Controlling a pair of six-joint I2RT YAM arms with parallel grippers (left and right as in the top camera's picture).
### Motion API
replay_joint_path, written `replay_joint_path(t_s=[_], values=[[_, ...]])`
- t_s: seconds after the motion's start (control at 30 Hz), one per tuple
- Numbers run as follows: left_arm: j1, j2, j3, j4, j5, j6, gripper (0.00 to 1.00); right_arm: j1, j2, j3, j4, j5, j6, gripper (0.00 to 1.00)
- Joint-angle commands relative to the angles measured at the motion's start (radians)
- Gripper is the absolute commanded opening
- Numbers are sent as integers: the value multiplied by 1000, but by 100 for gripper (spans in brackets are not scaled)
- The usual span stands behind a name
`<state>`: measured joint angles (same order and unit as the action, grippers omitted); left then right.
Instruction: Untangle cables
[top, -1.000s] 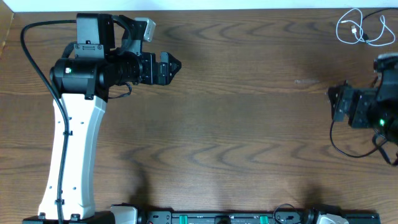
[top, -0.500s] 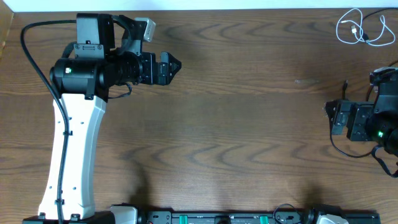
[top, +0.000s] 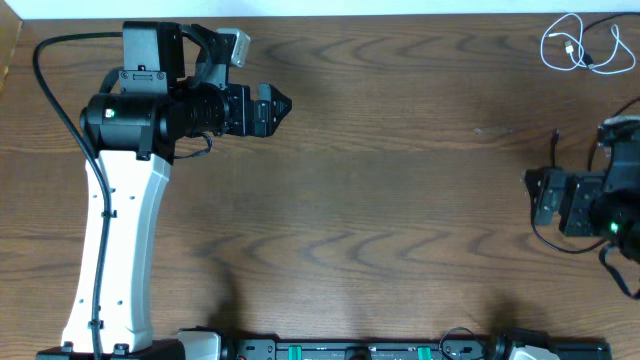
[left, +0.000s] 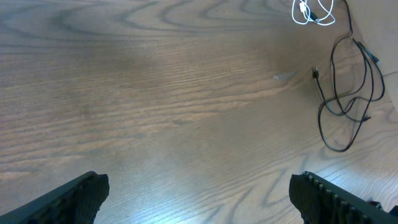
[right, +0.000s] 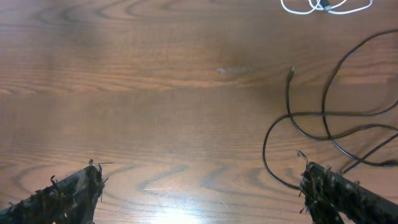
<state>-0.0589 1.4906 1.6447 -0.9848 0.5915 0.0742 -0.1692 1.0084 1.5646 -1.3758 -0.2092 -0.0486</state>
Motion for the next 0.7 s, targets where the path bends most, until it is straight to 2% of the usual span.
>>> replay_joint_path(t_s=[0.0,0.2,0.27,0.37,0.4,0.43,0.67], values=[[3,8,10,-2,-6,-8,98,5,-50,-12,-5,1,-13,99],[3,8,10,-2,-6,-8,98,37,-166,-160,-5,1,-12,99],[3,8,10,-2,-5,-8,98,53,-255,-310,26,8,-13,99],[3,8,10,-2,-5,-8,98,55,-365,-489,167,16,-13,99],[3,8,10,-2,-6,-8,98,55,-424,-583,279,16,-12,99],[3,8,10,-2,-6,-8,98,56,-441,-610,315,16,-12,99],[3,8,10,-2,-5,-9,98,100,-695,-1011,871,16,-11,99]])
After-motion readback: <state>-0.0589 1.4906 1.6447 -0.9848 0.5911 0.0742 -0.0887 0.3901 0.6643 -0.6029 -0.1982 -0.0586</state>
